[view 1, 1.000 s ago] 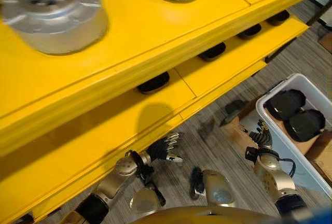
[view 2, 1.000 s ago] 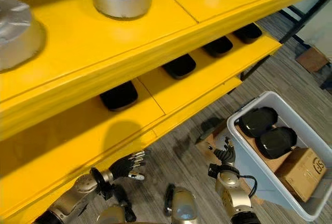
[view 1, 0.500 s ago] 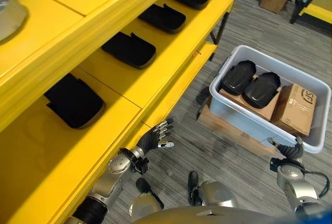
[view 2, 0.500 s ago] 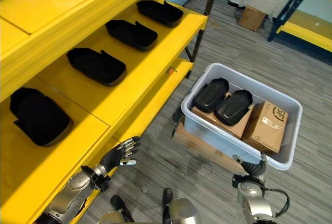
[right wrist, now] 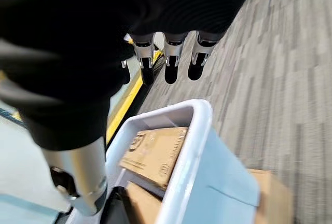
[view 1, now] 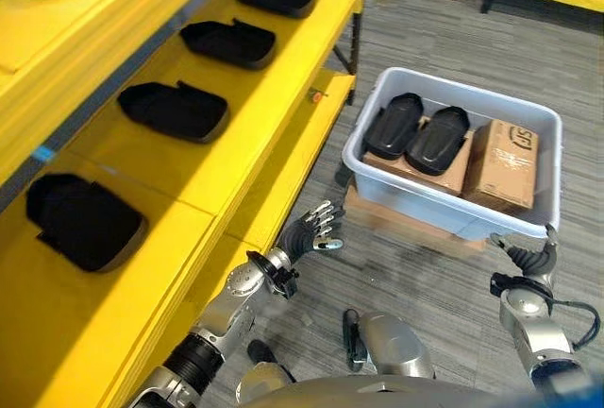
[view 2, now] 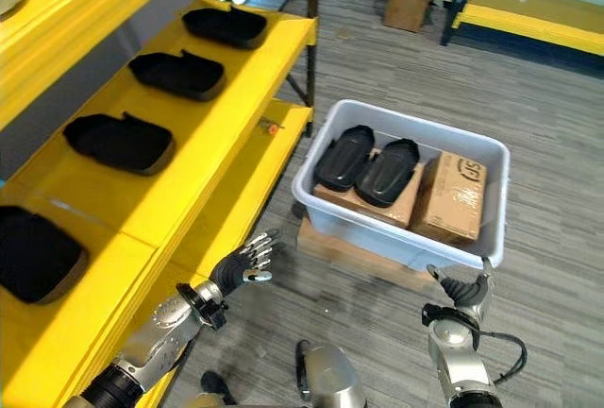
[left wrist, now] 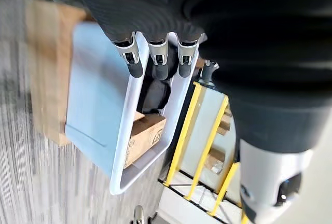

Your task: Move parts from the plastic box to the shelf.

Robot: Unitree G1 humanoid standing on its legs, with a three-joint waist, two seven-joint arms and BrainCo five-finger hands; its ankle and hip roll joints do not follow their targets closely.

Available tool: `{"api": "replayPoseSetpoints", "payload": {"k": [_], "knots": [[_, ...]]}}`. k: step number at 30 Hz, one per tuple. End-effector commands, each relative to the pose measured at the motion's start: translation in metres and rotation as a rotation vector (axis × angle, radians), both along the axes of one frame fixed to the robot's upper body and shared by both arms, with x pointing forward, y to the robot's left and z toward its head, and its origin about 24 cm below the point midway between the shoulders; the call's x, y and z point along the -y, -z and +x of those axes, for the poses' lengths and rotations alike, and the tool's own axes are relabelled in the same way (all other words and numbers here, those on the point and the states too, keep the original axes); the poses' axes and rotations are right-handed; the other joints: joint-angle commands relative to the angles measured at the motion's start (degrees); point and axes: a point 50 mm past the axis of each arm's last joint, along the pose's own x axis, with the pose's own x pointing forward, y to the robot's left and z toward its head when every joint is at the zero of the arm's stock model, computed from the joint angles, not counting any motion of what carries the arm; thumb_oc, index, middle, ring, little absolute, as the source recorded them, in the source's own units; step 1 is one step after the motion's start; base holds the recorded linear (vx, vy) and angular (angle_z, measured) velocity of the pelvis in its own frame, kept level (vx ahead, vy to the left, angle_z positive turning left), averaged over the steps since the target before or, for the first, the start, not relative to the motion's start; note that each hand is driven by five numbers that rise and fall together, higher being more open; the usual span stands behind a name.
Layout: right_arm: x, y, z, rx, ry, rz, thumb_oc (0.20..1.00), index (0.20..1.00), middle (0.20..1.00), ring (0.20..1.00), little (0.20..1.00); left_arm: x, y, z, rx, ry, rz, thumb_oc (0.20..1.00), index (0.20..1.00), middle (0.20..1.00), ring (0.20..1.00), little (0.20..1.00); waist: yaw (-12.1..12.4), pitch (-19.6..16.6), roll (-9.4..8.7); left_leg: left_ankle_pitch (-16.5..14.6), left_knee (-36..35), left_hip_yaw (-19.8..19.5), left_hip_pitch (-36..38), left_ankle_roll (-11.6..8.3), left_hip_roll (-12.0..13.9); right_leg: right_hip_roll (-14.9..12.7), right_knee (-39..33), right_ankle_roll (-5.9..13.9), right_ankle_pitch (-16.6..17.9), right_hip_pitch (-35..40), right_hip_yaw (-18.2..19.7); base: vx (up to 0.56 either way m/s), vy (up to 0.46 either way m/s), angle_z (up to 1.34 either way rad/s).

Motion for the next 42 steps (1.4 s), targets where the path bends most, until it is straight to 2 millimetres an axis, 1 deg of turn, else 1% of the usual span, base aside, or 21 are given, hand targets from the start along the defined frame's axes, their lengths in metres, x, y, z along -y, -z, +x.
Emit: {"api": "replayPoseSetpoints", "payload": {"k": [1,3,6,9,10,11,12,13,15,19,22,25,28,30,32,33,36,38,39,40,42], "knots": [[-0.002,-0.024,0.015,0.092,-0.148,-0.090,1.000,1.000,1.000,1.000,1.000,-0.005,-0.011,0.006,0.079,-0.126,-0.071,1.000,1.000,1.000,1.000,1.000,2.3,-1.8,-0.18,-4.2,0.0,-9.0,-5.3,1.39,-5.1,-0.8,-8.5,7.73,4.3,5.3,1.1,0.10,-0.068,-1.12],[-0.010,-0.025,0.018,0.096,-0.189,-0.060,1.000,1.000,1.000,1.000,1.000,-0.014,-0.011,0.004,0.084,-0.147,-0.062,1.000,1.000,1.000,1.000,1.000,3.9,-1.8,0.59,-7.4,0.3,-11.2,-5.6,3.18,-10.5,-0.2,-10.9,8.26,5.7,6.3,2.9,0.10,-0.085,-1.16],[-0.018,-0.023,0.017,0.107,-0.197,-0.005,1.000,1.000,1.000,1.000,1.000,-0.024,-0.008,-0.001,0.082,-0.130,-0.038,1.000,1.000,1.000,1.000,1.000,4.8,-2.1,1.64,-7.8,-1.0,-9.3,-6.2,4.20,-13.9,0.8,-12.8,9.15,6.5,7.4,2.8,0.08,-0.086,-0.85],[-0.034,-0.018,0.016,0.113,-0.229,0.048,1.000,1.000,1.000,1.000,1.000,-0.029,-0.007,-0.004,0.120,-0.122,0.003,1.000,1.000,1.000,1.000,1.000,5.7,-2.0,2.71,-4.6,-4.0,-5.9,-9.7,4.13,-15.3,2.4,-14.1,9.36,6.2,9.6,3.0,0.14,-0.036,0.31],[-0.036,-0.018,0.016,0.110,-0.240,0.054,1.000,1.000,1.000,1.000,1.000,-0.029,-0.007,-0.005,0.120,-0.125,-0.001,1.000,1.000,1.000,1.000,1.000,6.1,-1.9,2.71,-3.8,-4.1,-6.0,-10.9,4.05,-15.5,2.7,-14.4,9.21,6.1,10.3,3.5,0.18,0.009,-0.07],[-0.045,-0.016,0.017,0.112,-0.272,0.067,1.000,1.000,1.000,1.000,1.000,-0.030,-0.006,-0.006,0.119,-0.137,-0.008,1.000,1.000,1.000,1.000,1.000,7.3,-1.6,2.42,-2.4,-4.1,-7.6,-13.4,3.94,-16.3,3.3,-14.9,8.87,5.4,12.4,5.3,0.17,0.022,-0.36],[-0.049,-0.016,0.019,0.112,-0.294,0.067,1.000,1.000,1.000,1.000,1.000,-0.032,-0.007,-0.007,0.119,-0.151,-0.005,1.000,1.000,1.000,1.000,1.000,8.0,-1.6,2.46,-2.1,-3.7,-9.0,-14.3,4.16,-16.6,3.6,-14.7,8.66,5.3,12.7,6.3,0.29,0.080,-1.09],[-0.060,-0.015,0.024,0.103,-0.331,0.097,1.000,1.000,1.000,1.000,1.000,-0.033,-0.004,-0.009,0.105,-0.163,0.009,1.000,1.000,1.000,1.000,1.000,9.3,-1.9,2.30,-2.3,-3.5,-9.0,-15.0,4.94,-17.0,4.3,-14.5,8.37,4.1,14.4,7.4,0.19,0.073,-1.22],[-0.063,-0.015,0.025,0.105,-0.342,0.108,1.000,1.000,1.000,1.000,1.000,-0.034,-0.001,-0.010,0.100,-0.163,0.017,1.000,1.000,1.000,1.000,1.000,9.6,-2.2,2.11,-2.3,-3.7,-8.0,-14.5,5.14,-16.7,4.3,-14.6,8.47,3.8,15.0,7.4,0.14,0.068,-1.13],[-0.070,-0.015,0.027,0.108,-0.365,0.129,1.000,1.000,1.000,1.000,1.000,-0.031,0.001,-0.008,0.112,-0.153,0.069,1.000,1.000,1.000,1.000,1.000,9.4,-3.1,1.89,-3.1,-4.2,-5.3,-12.9,6.00,-16.5,3.7,-15.0,9.06,3.8,15.3,6.1,0.12,0.088,-0.68],[-0.072,-0.015,0.028,0.117,-0.355,0.139,1.000,1.000,1.000,1.000,1.000,-0.031,0.003,-0.007,0.111,-0.149,0.089,1.000,1.000,1.000,1.000,1.000,9.4,-3.5,1.82,-3.6,-4.6,-4.7,-12.1,6.45,-16.7,3.6,-15.2,9.10,3.8,15.3,5.6,0.08,0.084,-0.22],[-0.074,-0.019,0.031,0.152,-0.332,0.150,1.000,1.000,1.000,1.000,1.000,-0.028,0.005,-0.008,0.136,-0.122,0.178,1.000,1.000,1.000,1.000,1.000,9.3,-4.1,1.73,-4.3,-5.6,-4.0,-10.6,7.11,-16.8,3.4,-15.0,9.49,3.7,14.7,4.8,0.08,0.080,0.09],[-0.078,-0.023,0.035,0.177,-0.322,0.158,1.000,1.000,1.000,1.000,1.000,-0.027,0.009,-0.008,0.123,-0.114,0.217,1.000,1.000,1.000,1.000,1.000,9.4,-4.8,1.31,-5.1,-6.7,-3.7,-9.1,7.88,-17.1,3.8,-12.9,9.92,2.5,14.6,3.9,0.07,0.055,0.04],[-0.080,-0.026,0.038,0.183,-0.327,0.158,1.000,1.000,1.000,1.000,1.000,-0.027,0.009,-0.008,0.113,-0.110,0.224,1.000,1.000,1.000,1.000,1.000,9.8,-5.3,1.12,-5.5,-7.1,-3.0,-8.8,8.38,-17.1,4.2,-10.7,10.46,3.3,13.7,3.1,0.03,0.036,-0.25],[-0.088,-0.028,0.043,0.184,-0.343,0.177,1.000,1.000,1.000,1.000,1.000,-0.027,0.010,-0.008,0.106,-0.108,0.240,1.000,1.000,1.000,1.000,1.000,10.2,-5.3,0.15,-7.1,-7.8,-1.8,-7.2,9.78,-17.8,3.8,0.1,14.33,10.2,9.5,1.5,0.04,0.014,-0.63],[-0.095,-0.028,0.048,0.184,-0.352,0.190,1.000,1.000,1.000,1.000,1.000,-0.028,0.013,-0.009,0.094,-0.123,0.256,1.000,1.000,1.000,1.000,1.000,10.7,-5.0,0.11,-8.2,-7.9,-1.0,-5.5,10.20,-17.3,3.0,8.8,17.05,14.8,4.9,-0.1,0.05,-0.052,-0.75],[-0.097,-0.027,0.051,0.184,-0.362,0.191,1.000,1.000,1.000,1.000,1.000,-0.026,0.012,-0.007,0.082,-0.140,0.235,1.000,1.000,1.000,1.000,1.000,10.9,-4.4,1.35,-8.1,-7.9,-1.7,-3.8,9.21,-15.8,-1.5,6.0,15.61,11.0,2.1,-4.2,0.06,-0.087,-0.59],[-0.095,-0.028,0.052,0.197,-0.349,0.192,1.000,1.000,1.000,1.000,1.000,-0.024,0.008,-0.003,0.087,-0.139,0.230,1.000,1.000,1.000,1.000,1.000,10.8,-3.7,2.35,-8.0,-7.9,-2.9,-2.7,8.57,-14.6,-4.3,1.8,14.88,11.1,0.2,-5.2,0.03,-0.142,-0.14],[-0.095,-0.029,0.052,0.200,-0.347,0.192,1.000,1.000,1.000,1.000,1.000,-0.024,0.008,-0.003,0.087,-0.138,0.228,1.000,1.000,1.000,1.000,1.000,10.7,-3.5,2.43,-8.1,-7.9,-3.2,-2.5,8.54,-14.5,-4.7,1.3,14.93,11.2,0.1,-5.2,0.03,-0.263,0.08],[-0.094,-0.029,0.051,0.211,-0.328,0.195,1.000,1.000,1.000,1.000,1.000,-0.025,0.006,-0.001,0.086,-0.134,0.229,1.000,1.000,1.000,1.000,1.000,9.8,-2.5,2.67,-9.4,-7.9,-4.6,-0.9,8.58,-13.7,-8.6,-0.2,15.98,16.3,-3.5,-2.3,0.03,-0.275,0.17],[-0.092,-0.029,0.050,0.210,-0.312,0.207,1.000,1.000,1.000,1.000,1.000,-0.025,0.007,-0.001,0.080,-0.138,0.237,1.000,1.000,1.000,1.000,1.000,9.2,-2.0,2.66,-10.4,-7.9,-5.5,0.2,8.41,-12.9,-9.8,-1.0,16.56,18.2,-4.9,-0.4,0.06,-0.309,0.35]]}}
